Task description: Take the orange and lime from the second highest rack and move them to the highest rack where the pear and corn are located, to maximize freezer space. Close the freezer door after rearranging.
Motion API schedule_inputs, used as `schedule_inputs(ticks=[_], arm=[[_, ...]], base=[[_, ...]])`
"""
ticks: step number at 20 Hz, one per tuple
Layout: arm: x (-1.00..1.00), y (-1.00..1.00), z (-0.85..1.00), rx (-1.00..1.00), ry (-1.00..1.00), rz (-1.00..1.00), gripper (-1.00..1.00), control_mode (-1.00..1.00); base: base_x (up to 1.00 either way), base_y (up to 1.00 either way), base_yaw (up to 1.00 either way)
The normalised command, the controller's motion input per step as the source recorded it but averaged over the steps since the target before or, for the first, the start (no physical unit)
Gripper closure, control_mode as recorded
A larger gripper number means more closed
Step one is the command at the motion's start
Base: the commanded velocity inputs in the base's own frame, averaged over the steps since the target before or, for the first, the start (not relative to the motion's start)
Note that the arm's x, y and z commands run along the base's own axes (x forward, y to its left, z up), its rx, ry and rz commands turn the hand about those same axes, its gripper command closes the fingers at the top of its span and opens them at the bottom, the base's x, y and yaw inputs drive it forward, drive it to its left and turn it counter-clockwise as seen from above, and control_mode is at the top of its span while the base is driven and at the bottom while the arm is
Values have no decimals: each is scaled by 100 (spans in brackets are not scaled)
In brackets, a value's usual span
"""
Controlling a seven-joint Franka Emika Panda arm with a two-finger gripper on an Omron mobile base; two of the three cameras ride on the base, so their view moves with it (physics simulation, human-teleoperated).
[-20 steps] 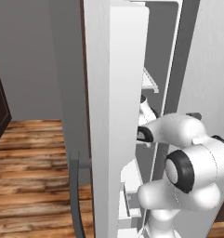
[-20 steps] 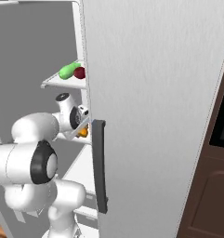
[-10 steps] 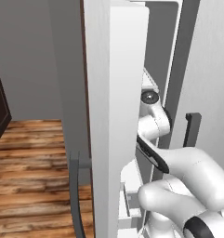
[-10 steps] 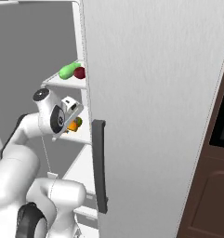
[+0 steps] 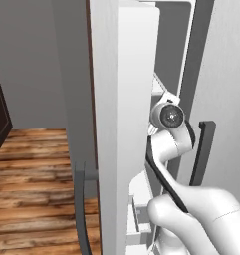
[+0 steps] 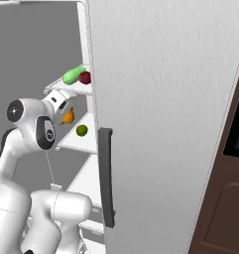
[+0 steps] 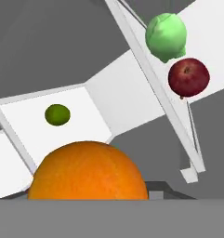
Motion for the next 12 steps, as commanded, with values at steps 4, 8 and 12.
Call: schedule_inputs(ticks=[4, 8, 12], arm=[[-1, 1, 100, 2, -29, -1, 100, -100], [5, 0, 100, 5, -3, -2, 100, -100], [43, 0, 52, 4, 8, 0, 100, -100]], base=[[0, 0, 0], [0, 0, 0], [0, 0, 0]])
